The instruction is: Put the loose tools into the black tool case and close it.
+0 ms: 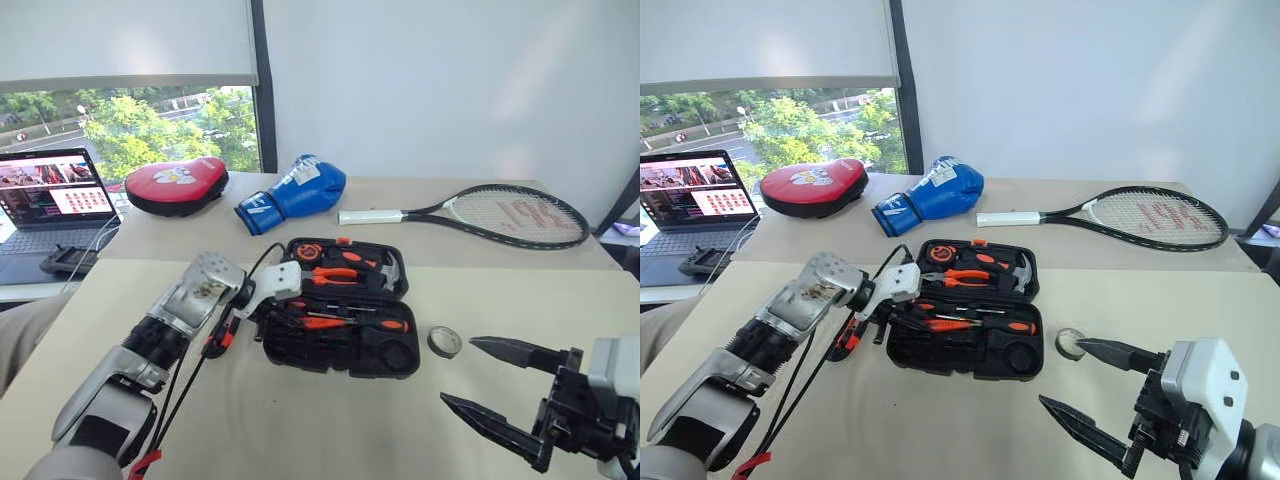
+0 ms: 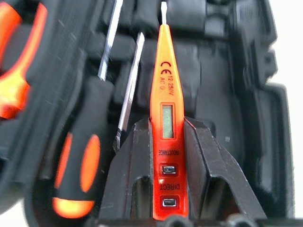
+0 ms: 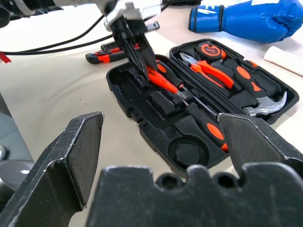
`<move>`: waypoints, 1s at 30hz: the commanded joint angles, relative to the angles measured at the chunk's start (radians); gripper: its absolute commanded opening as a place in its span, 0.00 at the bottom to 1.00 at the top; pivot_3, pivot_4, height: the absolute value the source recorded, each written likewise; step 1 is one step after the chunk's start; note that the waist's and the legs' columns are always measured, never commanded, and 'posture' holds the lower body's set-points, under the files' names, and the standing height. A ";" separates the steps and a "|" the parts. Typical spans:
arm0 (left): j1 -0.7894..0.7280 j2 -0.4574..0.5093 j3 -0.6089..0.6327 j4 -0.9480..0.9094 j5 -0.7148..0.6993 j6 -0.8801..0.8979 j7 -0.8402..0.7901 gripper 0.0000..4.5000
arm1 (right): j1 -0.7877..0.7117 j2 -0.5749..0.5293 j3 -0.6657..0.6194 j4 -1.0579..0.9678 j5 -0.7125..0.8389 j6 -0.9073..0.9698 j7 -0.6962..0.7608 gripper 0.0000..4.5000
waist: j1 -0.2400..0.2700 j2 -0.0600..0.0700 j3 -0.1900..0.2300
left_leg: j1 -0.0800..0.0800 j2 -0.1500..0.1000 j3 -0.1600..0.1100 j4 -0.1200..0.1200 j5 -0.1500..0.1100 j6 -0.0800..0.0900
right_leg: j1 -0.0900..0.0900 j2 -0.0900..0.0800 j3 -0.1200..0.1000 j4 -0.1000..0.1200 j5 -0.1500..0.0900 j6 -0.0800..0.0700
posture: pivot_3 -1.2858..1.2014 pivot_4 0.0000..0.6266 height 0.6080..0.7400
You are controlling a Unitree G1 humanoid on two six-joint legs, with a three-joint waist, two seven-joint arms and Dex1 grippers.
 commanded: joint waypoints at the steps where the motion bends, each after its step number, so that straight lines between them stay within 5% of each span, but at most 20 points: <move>1: -0.026 -0.004 -0.018 0.054 0.067 -0.075 -0.009 0.10 | 0.051 -0.020 -0.022 -0.014 0.016 -0.088 -0.028 1.00 | 0.002 0.000 0.000 | 0.000 0.000 0.000 0.000 0.000 0.000 | 0.000 0.000 0.000 0.000 0.000 0.000 | 0.52 0.24 1.00; 21: -0.044 -0.068 -0.003 0.183 0.139 -0.228 -0.055 0.10 | 0.156 -0.082 0.004 -0.014 -0.004 -0.212 -0.086 1.00 | 0.013 0.000 0.000 | 0.000 0.001 0.000 0.003 -0.001 0.002 | 0.002 -0.001 0.000 0.000 0.000 0.000 | 0.52 0.24 1.00; 26: -0.066 -0.059 0.074 0.155 0.086 -0.171 -0.058 0.55 | 0.171 -0.083 -0.001 -0.014 -0.004 -0.219 -0.086 1.00 | 0.010 0.000 0.000 | 0.000 0.002 0.000 0.003 -0.001 0.002 | 0.002 -0.001 0.000 0.000 0.000 0.000 | 0.52 0.24 1.00; 30: -0.061 -0.042 0.179 0.059 -0.024 -0.007 -0.065 0.61 | 0.166 -0.079 0.005 -0.014 -0.010 -0.213 -0.085 1.00 | 0.011 0.000 0.000 | -0.002 0.002 0.000 0.003 -0.001 0.002 | -0.001 -0.001 0.000 0.000 0.000 0.001 | 0.52 0.24 1.00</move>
